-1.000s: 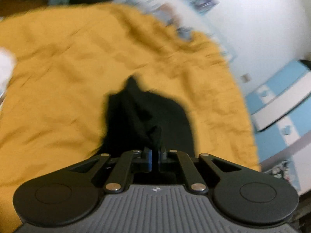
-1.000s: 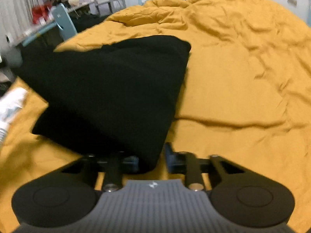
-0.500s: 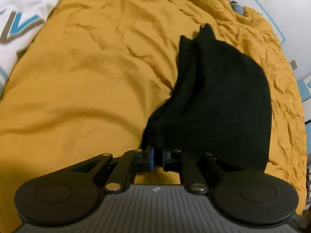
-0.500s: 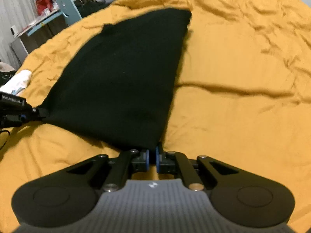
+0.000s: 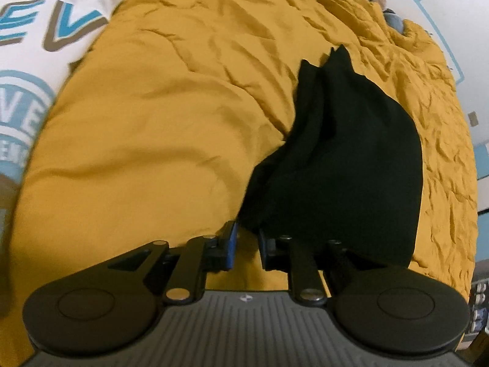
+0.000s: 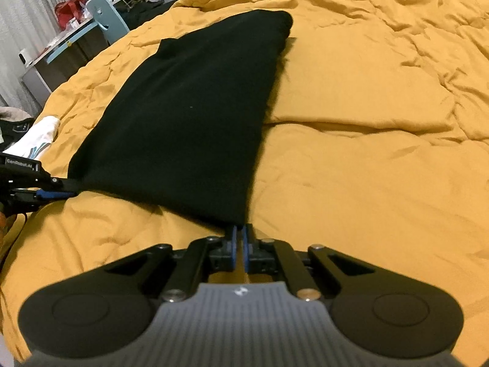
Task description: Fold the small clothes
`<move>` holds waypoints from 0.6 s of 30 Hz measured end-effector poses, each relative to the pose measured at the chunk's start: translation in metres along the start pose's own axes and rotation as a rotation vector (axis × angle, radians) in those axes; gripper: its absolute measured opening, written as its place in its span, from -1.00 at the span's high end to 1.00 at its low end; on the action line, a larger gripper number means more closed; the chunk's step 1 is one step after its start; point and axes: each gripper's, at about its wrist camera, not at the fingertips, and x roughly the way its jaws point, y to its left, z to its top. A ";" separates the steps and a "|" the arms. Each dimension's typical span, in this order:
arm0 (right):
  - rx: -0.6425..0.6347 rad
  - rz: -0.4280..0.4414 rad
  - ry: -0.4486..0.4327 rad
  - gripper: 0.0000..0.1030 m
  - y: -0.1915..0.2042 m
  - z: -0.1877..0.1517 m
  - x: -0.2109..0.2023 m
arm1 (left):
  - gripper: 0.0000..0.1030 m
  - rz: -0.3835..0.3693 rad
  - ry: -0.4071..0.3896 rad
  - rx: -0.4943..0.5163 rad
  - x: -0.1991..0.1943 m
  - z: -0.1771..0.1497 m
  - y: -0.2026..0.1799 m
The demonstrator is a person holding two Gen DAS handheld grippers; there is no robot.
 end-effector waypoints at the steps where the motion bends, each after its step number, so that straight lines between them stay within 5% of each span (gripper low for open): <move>1: 0.000 -0.019 -0.003 1.00 -0.002 0.000 -0.004 | 0.57 0.015 0.002 0.003 -0.003 0.000 -0.002; 3: -0.009 -0.036 -0.012 1.00 -0.007 0.000 -0.012 | 0.54 0.054 0.009 0.030 -0.011 0.001 -0.008; 6: -0.011 -0.064 -0.041 1.00 -0.017 0.004 -0.024 | 0.23 0.066 -0.021 0.078 -0.030 0.003 -0.017; 13: 0.006 -0.081 -0.118 0.99 -0.025 0.029 -0.030 | -0.01 -0.073 -0.166 0.110 -0.059 0.027 -0.035; 18: 0.006 -0.077 -0.159 0.70 -0.021 0.051 -0.021 | -0.08 -0.135 -0.185 0.122 -0.047 0.045 -0.050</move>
